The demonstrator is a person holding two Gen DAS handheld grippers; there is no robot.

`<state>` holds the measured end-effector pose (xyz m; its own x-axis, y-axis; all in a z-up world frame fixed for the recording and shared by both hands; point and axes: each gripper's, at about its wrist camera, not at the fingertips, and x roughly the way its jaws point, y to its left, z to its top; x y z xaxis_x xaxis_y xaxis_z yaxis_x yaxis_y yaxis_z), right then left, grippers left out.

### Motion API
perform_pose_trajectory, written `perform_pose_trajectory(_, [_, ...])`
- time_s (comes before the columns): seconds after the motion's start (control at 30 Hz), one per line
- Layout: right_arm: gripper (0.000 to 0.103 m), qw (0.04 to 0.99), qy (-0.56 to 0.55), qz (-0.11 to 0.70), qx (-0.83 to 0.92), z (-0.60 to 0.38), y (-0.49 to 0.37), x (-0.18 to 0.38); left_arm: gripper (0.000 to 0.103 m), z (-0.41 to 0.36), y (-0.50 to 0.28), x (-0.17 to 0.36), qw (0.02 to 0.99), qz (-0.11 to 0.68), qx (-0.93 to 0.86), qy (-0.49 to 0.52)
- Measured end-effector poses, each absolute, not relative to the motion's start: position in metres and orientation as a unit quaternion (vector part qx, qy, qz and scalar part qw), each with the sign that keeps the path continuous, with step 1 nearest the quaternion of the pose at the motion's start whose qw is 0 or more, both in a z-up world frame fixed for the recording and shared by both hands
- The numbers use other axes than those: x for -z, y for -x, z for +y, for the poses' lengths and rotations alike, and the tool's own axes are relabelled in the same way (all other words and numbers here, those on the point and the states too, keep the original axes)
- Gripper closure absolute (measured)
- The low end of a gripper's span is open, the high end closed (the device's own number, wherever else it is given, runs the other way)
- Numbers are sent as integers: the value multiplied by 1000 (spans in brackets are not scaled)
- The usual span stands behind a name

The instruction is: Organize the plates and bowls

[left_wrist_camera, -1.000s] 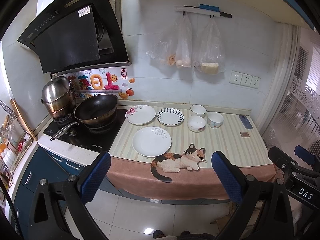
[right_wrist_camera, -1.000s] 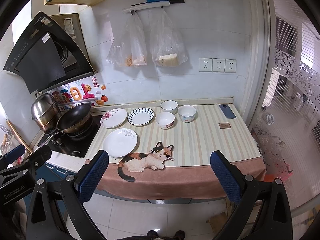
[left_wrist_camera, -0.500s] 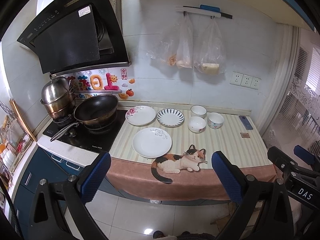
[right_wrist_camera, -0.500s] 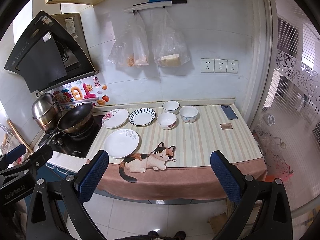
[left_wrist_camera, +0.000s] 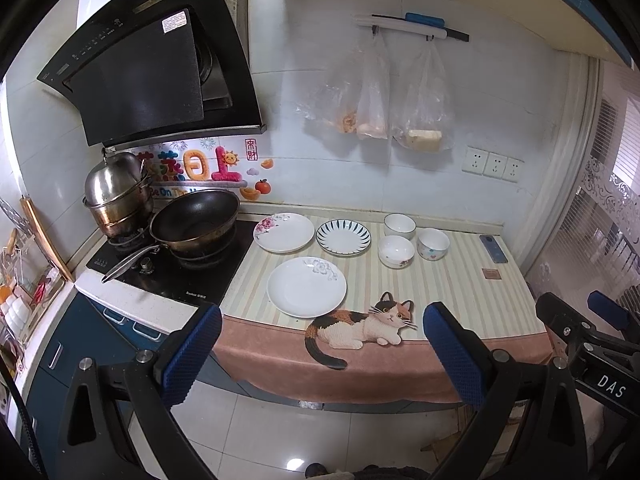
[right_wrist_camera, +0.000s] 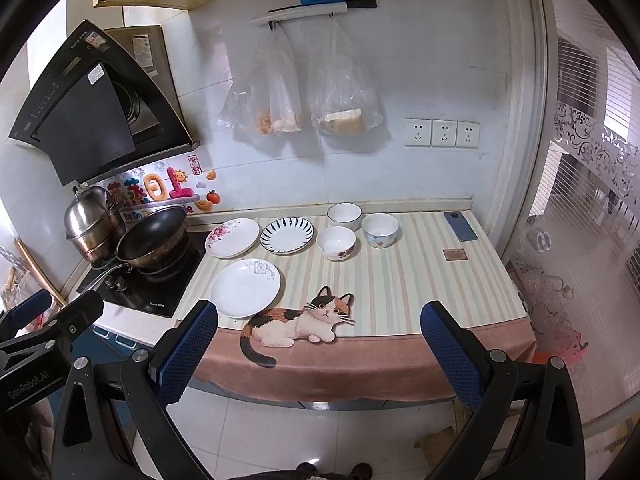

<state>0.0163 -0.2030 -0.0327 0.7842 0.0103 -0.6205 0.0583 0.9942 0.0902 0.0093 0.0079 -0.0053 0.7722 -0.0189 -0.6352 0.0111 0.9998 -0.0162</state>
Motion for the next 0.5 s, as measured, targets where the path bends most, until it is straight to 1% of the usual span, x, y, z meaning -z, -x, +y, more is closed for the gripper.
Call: perform_pose_trajectory(0.5, [0,943,-52,330,11,-200,-16,35,0,15,-11,6,942,336,7,7])
